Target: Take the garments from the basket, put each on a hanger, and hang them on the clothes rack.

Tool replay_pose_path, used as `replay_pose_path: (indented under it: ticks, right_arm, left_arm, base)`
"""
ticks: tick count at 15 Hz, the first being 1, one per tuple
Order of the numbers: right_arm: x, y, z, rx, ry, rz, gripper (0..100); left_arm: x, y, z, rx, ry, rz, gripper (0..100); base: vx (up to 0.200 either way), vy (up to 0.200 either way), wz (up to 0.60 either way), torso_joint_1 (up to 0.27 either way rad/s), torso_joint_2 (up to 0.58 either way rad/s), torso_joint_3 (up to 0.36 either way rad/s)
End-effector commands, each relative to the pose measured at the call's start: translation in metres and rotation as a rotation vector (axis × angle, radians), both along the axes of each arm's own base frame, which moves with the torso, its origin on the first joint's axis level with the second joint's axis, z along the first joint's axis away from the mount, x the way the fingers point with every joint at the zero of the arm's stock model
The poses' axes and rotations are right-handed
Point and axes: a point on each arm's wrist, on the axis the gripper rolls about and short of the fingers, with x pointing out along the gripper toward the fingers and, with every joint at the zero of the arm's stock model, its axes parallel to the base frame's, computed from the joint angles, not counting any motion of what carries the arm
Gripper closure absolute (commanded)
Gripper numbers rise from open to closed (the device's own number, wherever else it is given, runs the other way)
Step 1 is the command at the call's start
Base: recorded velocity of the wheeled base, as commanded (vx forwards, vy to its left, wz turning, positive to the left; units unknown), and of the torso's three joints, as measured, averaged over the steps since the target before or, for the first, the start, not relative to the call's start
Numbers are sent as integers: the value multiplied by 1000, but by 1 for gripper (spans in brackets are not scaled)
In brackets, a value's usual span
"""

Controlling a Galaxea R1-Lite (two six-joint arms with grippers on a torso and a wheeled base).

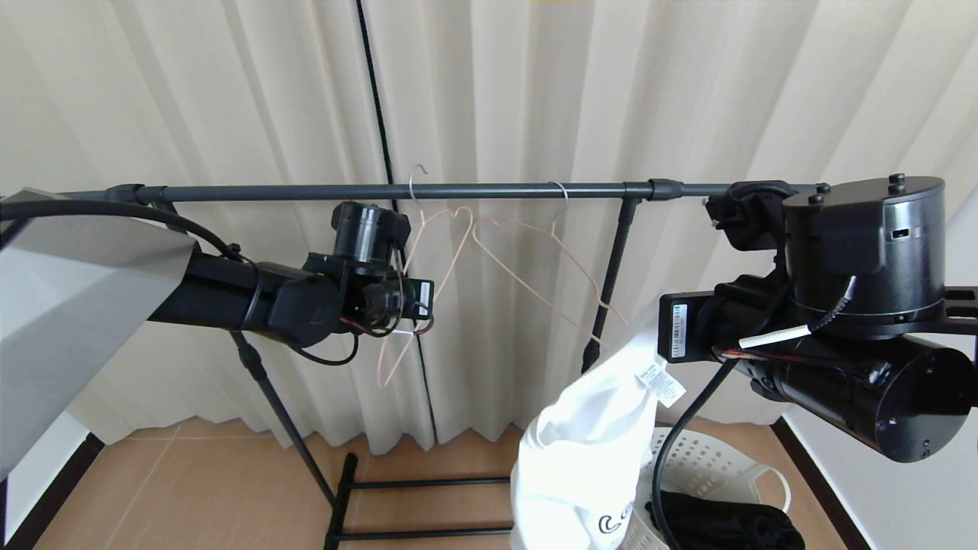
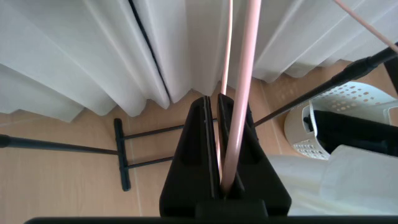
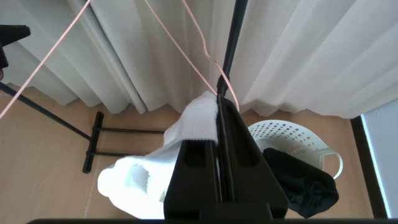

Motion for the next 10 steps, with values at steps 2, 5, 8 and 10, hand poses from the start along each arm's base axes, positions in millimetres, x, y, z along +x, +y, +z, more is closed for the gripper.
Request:
replay_pose_path:
  ticks: [2, 5, 8, 10]
  right_arm:
    - [0, 0, 0, -1, 1, 0, 100]
    - [0, 0, 0, 0, -2, 0, 100]
    - [0, 0, 1, -2, -3, 0, 100]
    - [0, 0, 1, -6, -3, -2, 100]
  left_arm:
    - [-20, 10, 4, 37, -22, -14, 100]
    - [-44, 20, 7, 92, -31, -50, 100]
    - [-76, 32, 4, 145, -71, -94, 100]
    - [-99, 42, -2, 178, -91, -124, 100]
  base:
    - [0, 0, 0, 0, 0, 0]
    - [0, 0, 0, 0, 0, 0]
    - [0, 0, 0, 0, 0, 0]
    - [0, 0, 0, 0, 0, 0]
